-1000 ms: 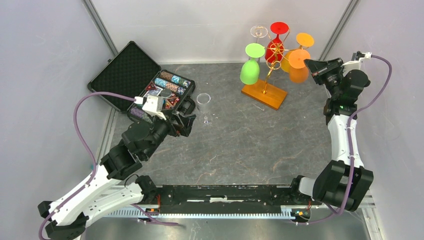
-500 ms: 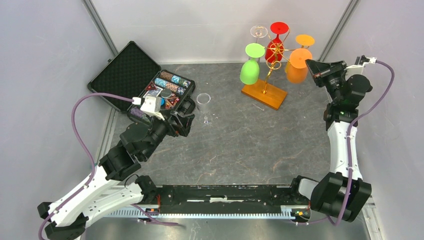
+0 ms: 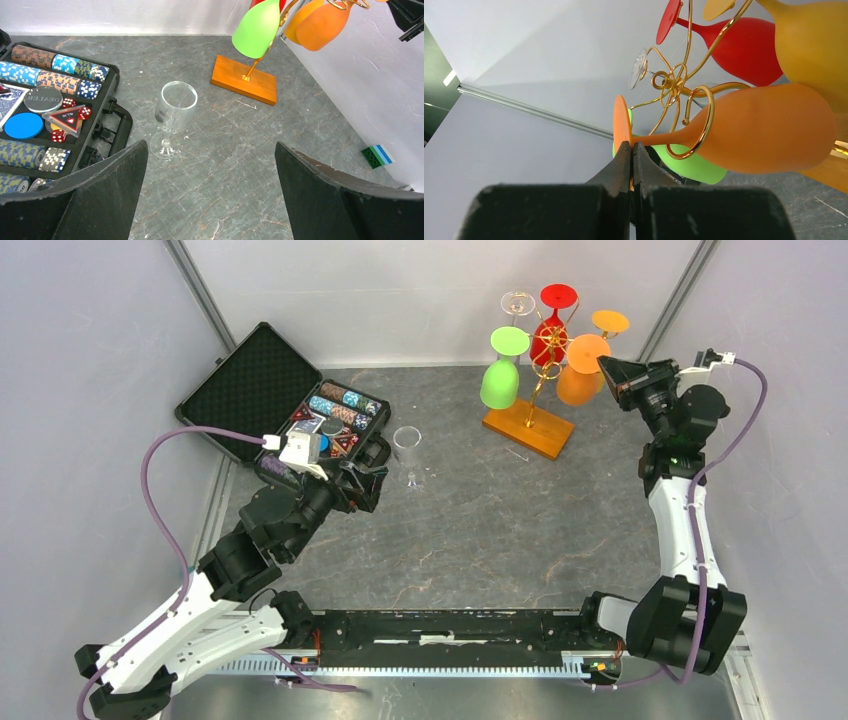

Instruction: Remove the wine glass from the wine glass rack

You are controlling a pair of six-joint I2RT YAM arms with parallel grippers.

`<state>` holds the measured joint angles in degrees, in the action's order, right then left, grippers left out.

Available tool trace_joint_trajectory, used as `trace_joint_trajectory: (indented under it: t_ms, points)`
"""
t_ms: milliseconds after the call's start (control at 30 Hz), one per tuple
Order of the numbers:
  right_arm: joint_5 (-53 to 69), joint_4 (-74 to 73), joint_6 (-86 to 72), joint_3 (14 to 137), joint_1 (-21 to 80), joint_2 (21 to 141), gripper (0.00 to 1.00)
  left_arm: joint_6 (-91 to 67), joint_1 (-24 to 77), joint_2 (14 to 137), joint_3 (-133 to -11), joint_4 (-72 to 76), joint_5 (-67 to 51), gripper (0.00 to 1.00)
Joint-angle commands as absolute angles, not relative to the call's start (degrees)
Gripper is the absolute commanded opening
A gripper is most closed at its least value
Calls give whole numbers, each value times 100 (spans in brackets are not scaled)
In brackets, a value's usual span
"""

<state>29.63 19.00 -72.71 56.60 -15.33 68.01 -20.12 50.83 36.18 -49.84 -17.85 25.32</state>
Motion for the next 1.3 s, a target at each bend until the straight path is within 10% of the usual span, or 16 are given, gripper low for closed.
trace_joint_trajectory:
  t_ms: [0,1267]
  points:
    - [2848,2386,-7231,5813,-1381,6949,0,-2000,5089,3570,-4991,-1583,2628,100]
    - [184,853,-8107,5883,-1330,6456,0,-1969,5089,3349,-4869,-1568,2653,100]
